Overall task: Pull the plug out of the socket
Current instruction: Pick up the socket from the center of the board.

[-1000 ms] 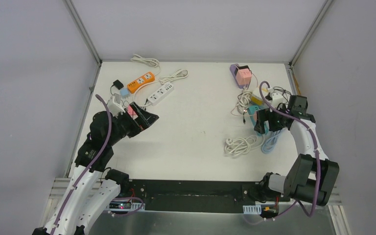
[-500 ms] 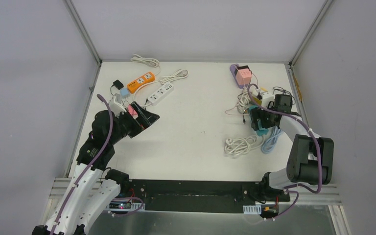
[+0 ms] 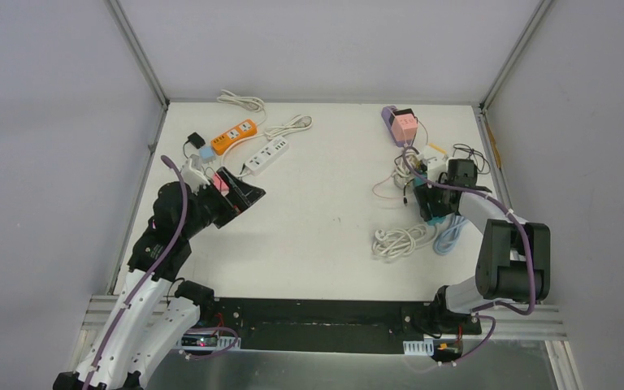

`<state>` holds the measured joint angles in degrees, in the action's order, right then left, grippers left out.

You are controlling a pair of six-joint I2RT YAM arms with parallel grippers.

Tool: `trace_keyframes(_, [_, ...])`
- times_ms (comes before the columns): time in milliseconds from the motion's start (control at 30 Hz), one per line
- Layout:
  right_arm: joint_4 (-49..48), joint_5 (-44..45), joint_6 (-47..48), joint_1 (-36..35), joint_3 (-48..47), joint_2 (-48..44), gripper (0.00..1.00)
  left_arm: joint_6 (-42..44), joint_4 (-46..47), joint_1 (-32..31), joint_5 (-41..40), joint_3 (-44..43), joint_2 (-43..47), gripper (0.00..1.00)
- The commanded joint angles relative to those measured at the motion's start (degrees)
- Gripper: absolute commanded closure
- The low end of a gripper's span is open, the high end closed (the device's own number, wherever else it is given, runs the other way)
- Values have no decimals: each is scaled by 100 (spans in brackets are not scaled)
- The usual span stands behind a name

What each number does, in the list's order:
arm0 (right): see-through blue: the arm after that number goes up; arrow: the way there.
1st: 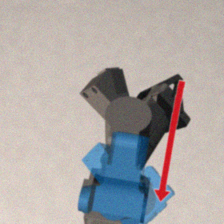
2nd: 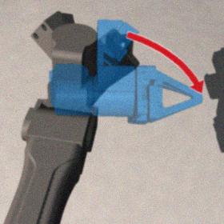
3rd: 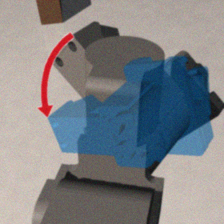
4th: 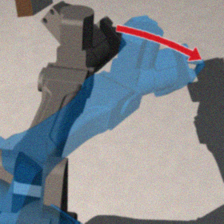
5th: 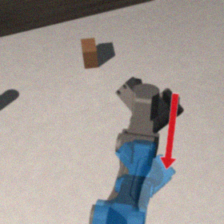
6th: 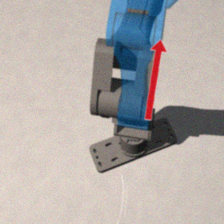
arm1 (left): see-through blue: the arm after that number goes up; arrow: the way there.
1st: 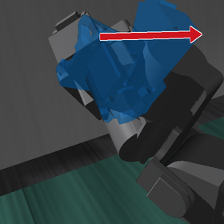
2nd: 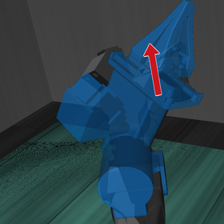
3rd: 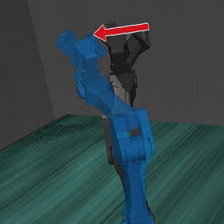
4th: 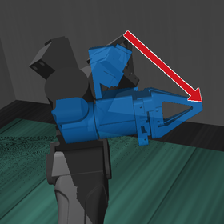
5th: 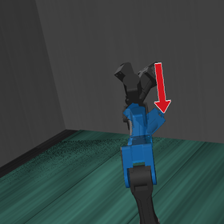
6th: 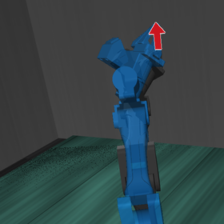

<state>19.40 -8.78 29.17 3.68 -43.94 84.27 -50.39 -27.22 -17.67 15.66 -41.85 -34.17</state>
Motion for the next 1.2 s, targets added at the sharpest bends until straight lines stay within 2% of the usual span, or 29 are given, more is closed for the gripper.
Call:
trace_keyframes(0, [327,61,108,-52,-204,170,37,-37,340,-35,95,-26,-41,1])
trace_keyframes(167, [472,76,-19,-52,-325,284,65,-34,363,-35,104,-17,-48,1])
trace_keyframes(300, [403,-11,-174,12,-254,24,88,-39,364,-35,115,-8,10,1])
trace_keyframes(400, [541,-142,-209,113,-255,-299,99,-33,365,-35,114,3,70,1])
trace_keyframes(800, [1605,-964,-48,131,-763,-922,100,66,463,-35,199,-128,-19,1])
trace_keyframes(1167, [2412,-1520,303,-607,-1266,-976,100,84,473,-35,170,-134,69,1])
